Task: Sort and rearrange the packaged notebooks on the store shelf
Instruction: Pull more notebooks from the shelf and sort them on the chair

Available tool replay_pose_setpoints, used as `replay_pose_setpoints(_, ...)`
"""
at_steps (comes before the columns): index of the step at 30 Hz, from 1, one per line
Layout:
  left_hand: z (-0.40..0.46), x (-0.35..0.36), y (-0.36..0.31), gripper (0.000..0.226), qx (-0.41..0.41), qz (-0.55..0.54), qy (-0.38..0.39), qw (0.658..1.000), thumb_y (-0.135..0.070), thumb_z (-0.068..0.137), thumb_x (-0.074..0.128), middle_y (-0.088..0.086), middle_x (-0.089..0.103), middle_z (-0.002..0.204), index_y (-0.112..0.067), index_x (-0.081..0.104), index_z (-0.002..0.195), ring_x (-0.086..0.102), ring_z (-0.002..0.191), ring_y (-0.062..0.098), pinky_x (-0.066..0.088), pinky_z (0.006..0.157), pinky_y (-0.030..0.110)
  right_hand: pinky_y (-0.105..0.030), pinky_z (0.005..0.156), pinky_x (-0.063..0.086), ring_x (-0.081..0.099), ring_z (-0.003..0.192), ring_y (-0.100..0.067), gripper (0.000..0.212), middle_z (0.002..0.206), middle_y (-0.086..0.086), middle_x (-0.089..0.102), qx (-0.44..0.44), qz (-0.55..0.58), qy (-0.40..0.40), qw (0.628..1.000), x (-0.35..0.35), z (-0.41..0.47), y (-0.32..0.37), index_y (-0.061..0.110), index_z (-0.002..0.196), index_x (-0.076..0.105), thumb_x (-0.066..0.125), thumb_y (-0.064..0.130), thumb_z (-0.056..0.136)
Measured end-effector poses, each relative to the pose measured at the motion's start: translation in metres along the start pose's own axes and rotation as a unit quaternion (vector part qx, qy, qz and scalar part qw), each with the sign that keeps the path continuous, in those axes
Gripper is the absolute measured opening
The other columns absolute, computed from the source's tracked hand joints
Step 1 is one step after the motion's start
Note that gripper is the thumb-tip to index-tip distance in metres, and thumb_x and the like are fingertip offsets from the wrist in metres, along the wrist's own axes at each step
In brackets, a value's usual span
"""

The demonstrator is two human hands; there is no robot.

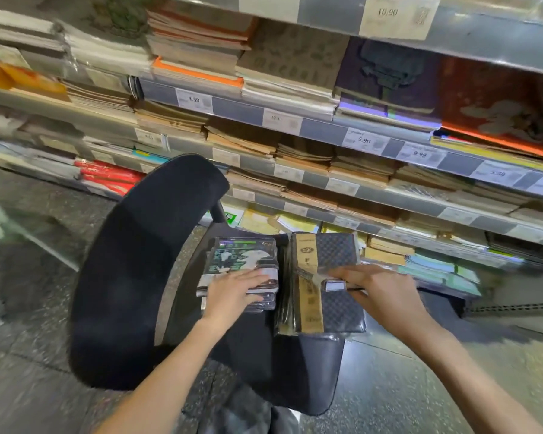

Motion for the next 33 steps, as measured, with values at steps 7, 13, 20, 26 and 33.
replay_pose_setpoints(7, -0.005, 0.031, 0.025, 0.041, -0.128, -0.056, -0.017, 0.99, -0.022, 0.091, 0.057, -0.012, 0.052, 0.135, -0.036, 0.052, 0.129, 0.052, 0.122, 0.01, 0.044, 0.091, 0.027, -0.021, 0.041, 0.047, 0.07, 0.074, -0.013, 0.048, 0.089, 0.012, 0.073, -0.01, -0.01, -0.029, 0.999, 0.014, -0.011, 0.006, 0.034, 0.097, 0.072, 0.088, 0.021, 0.054)
replay_pose_setpoints(13, -0.023, -0.003, -0.016, 0.023, -0.161, -0.488, -0.025, 0.857, -0.029, 0.089, 0.057, -0.009, 0.058, 0.125, -0.034, 0.06, 0.112, 0.057, 0.113, 0.01, 0.048, 0.092, 0.025, -0.026, 0.05, 0.051, 0.069, 0.082, -0.016, 0.043, 0.097, 0.01, 0.072, -0.01, 0.013, -0.074, 0.997, 0.016, -0.005, 0.021, 0.032, 0.105, 0.07, 0.081, 0.017, 0.066)
replay_pose_setpoints(20, -0.037, -0.055, -0.036, 0.034, -0.141, -0.555, -0.029, 0.819, -0.03, 0.074, 0.07, -0.019, 0.061, 0.113, -0.027, 0.067, 0.108, 0.06, 0.108, 0.003, 0.052, 0.087, 0.022, -0.021, 0.052, 0.05, 0.07, 0.077, -0.015, 0.047, 0.09, 0.011, 0.073, -0.042, 0.005, -0.078, 0.996, 0.035, 0.037, 0.063, 0.033, 0.099, 0.071, 0.087, 0.021, 0.056)
replay_pose_setpoints(26, -0.031, -0.074, 0.003, 0.023, -0.184, -0.503, -0.103, 0.838, -0.011, 0.072, 0.077, 0.003, 0.062, 0.116, -0.01, 0.069, 0.094, 0.061, 0.09, -0.009, 0.048, 0.075, 0.007, -0.021, 0.053, 0.052, 0.07, 0.076, -0.013, 0.047, 0.089, 0.01, 0.073, -0.077, -0.01, -0.116, 0.99, 0.038, 0.072, 0.095, 0.032, 0.096, 0.073, 0.089, 0.024, 0.053)
replay_pose_setpoints(33, -0.029, -0.046, 0.054, 0.026, -0.189, -0.525, -0.065, 0.828, 0.003, 0.075, 0.071, -0.005, 0.051, 0.131, -0.014, 0.068, 0.094, 0.056, 0.109, 0.001, 0.046, 0.083, 0.007, -0.043, 0.105, 0.036, 0.045, 0.129, -0.022, 0.067, 0.141, 0.002, 0.046, -0.012, 0.099, 0.066, 0.993, 0.11, 0.082, 0.087, 0.031, 0.139, 0.04, 0.064, 0.049, 0.079)
Point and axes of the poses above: each hand's wrist, its own z-axis towards the middle knuckle, its own x-axis out of the palm, y = z × x, the point moved 7 cm from there along z, towards the middle knuckle
